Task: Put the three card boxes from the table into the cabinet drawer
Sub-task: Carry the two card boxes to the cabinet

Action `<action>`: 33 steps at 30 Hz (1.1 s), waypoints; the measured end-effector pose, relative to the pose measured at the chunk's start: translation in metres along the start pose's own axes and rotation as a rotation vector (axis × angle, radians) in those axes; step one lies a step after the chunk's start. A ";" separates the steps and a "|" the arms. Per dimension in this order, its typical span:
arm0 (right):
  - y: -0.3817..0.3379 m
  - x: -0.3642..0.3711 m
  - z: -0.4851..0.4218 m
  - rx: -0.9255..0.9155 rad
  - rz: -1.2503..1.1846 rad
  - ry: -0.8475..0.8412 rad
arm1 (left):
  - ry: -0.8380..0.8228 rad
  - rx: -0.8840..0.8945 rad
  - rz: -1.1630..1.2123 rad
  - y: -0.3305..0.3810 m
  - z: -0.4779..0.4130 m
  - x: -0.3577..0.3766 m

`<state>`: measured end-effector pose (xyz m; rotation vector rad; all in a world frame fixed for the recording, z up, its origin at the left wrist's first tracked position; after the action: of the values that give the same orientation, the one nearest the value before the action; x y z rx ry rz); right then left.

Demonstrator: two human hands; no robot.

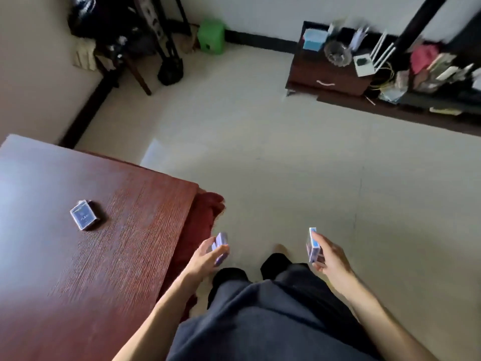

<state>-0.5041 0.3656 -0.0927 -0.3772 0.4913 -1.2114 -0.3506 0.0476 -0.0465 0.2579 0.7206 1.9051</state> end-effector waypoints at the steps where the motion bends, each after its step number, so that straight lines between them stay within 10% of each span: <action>1: 0.000 -0.012 -0.005 0.015 -0.042 0.001 | -0.035 0.009 -0.026 0.010 -0.001 0.024; 18: -0.066 -0.075 -0.063 0.132 -0.593 -0.001 | -0.256 -0.020 -0.096 0.142 -0.059 0.160; 33: -0.196 -0.100 -0.152 0.144 -0.566 0.161 | -0.303 0.036 -0.287 0.317 -0.191 0.203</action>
<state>-0.7690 0.3967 -0.1012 -0.3044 0.4441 -1.8260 -0.7724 0.0682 -0.0411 0.4313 0.5547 1.5398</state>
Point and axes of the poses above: each hand's wrist, its own z-axis away from the middle knuckle, its own x-axis out of the palm, y = z × x, the point moved 10 cm from there along -z, towards the middle knuckle, and after that the axes turned 3 degrees about y, right-handed, at the moved point
